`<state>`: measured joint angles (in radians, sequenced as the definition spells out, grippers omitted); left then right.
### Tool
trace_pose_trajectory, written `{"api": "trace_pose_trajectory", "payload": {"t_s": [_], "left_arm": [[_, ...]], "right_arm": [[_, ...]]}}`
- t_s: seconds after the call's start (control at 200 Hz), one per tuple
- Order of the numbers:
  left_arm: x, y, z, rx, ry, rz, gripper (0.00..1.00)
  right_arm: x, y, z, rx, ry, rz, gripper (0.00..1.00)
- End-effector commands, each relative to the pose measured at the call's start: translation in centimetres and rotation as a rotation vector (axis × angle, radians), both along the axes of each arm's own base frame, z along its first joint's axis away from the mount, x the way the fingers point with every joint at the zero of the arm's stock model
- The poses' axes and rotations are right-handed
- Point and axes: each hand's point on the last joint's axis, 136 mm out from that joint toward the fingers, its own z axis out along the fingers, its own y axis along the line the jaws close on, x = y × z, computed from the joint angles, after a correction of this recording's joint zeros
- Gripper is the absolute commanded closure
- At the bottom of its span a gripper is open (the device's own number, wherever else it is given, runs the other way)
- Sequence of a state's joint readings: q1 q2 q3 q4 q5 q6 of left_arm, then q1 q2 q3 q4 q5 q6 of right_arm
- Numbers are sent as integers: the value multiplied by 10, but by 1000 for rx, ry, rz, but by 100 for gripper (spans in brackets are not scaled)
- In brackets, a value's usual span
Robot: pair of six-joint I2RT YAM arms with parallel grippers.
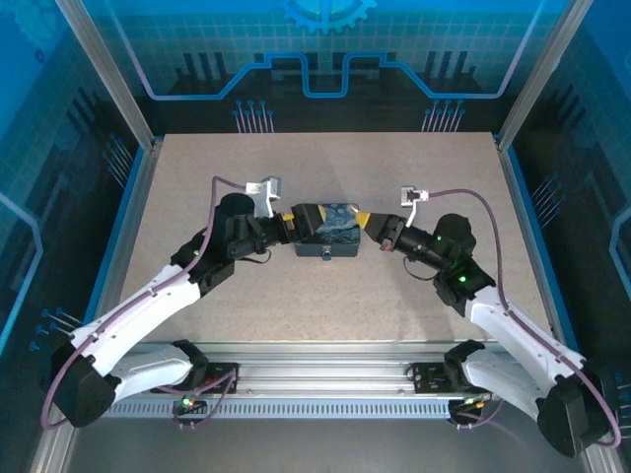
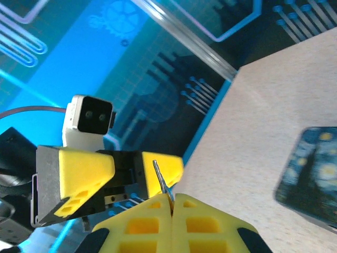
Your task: Unlock the padlock with the key
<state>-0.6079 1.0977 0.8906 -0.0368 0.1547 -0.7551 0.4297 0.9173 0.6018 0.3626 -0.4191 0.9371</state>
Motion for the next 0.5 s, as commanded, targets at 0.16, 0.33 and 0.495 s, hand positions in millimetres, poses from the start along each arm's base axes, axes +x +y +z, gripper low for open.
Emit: {"api": "trace_pose_trajectory", "payload": {"t_s": [0.16, 0.33, 0.495], "left_arm": [[-17, -1, -65, 72, 122, -62, 1], [-19, -8, -100, 130, 169, -98, 5], [-22, -17, -139, 170, 204, -116, 3]], "right_arm": [[-6, -37, -49, -256, 36, -112, 100], [-4, -47, -63, -344, 45, -149, 100], [9, -56, -77, -417, 70, -203, 100]]}}
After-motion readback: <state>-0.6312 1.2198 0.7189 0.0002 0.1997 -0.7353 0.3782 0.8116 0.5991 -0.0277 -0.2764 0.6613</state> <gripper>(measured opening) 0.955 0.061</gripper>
